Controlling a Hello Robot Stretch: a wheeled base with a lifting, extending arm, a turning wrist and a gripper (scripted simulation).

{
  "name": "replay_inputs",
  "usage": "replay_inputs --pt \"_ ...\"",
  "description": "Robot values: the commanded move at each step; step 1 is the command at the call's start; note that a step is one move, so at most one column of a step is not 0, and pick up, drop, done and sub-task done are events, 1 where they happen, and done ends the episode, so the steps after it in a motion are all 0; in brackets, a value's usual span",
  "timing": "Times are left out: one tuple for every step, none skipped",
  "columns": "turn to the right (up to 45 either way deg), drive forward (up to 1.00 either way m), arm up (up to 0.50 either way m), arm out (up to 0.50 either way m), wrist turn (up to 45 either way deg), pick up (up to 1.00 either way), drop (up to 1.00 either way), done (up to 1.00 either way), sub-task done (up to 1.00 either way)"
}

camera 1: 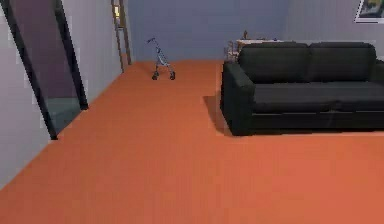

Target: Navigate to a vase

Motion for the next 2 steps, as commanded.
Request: replay_inputs --pt "0.0 1.0 0.0 0.0 0.0 0.0 0.0 0.0 0.0" --pt "-3.0 0.0 0.0 0.0 0.0 0.0 0.0 0.0 0.0"
